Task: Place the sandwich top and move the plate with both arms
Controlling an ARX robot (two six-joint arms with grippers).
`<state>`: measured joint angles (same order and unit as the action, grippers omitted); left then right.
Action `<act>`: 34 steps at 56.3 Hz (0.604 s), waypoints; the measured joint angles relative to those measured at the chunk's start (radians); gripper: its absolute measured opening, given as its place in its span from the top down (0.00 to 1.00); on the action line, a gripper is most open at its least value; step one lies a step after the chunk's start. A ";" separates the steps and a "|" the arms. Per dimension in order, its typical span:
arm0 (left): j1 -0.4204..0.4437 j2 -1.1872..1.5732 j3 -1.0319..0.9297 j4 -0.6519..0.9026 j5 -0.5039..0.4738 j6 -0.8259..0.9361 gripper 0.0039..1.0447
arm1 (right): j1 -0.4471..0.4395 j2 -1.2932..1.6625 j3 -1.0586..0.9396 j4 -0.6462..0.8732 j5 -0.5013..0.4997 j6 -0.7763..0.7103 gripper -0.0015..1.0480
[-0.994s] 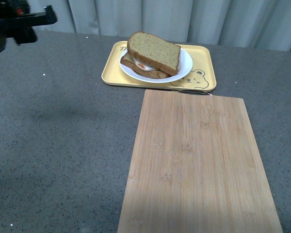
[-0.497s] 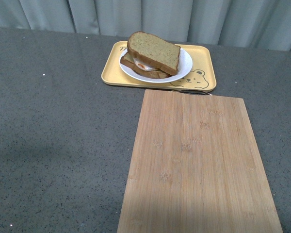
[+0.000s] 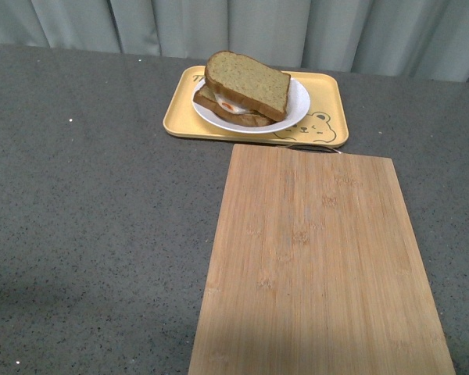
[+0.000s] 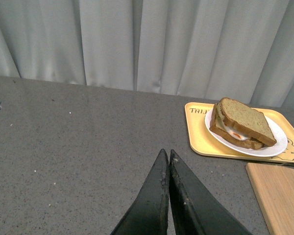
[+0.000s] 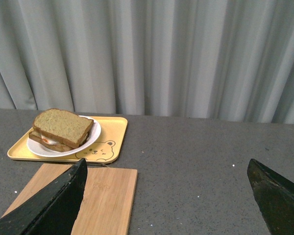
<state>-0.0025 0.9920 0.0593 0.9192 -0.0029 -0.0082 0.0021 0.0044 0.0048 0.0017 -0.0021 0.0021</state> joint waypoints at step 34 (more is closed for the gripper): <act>0.000 -0.464 -0.040 -0.398 0.003 0.000 0.97 | 0.000 0.000 0.000 0.000 0.000 0.000 0.09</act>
<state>-0.0021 0.5282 0.0189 0.5213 -0.0002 -0.0082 0.0021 0.0044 0.0048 0.0017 -0.0021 0.0021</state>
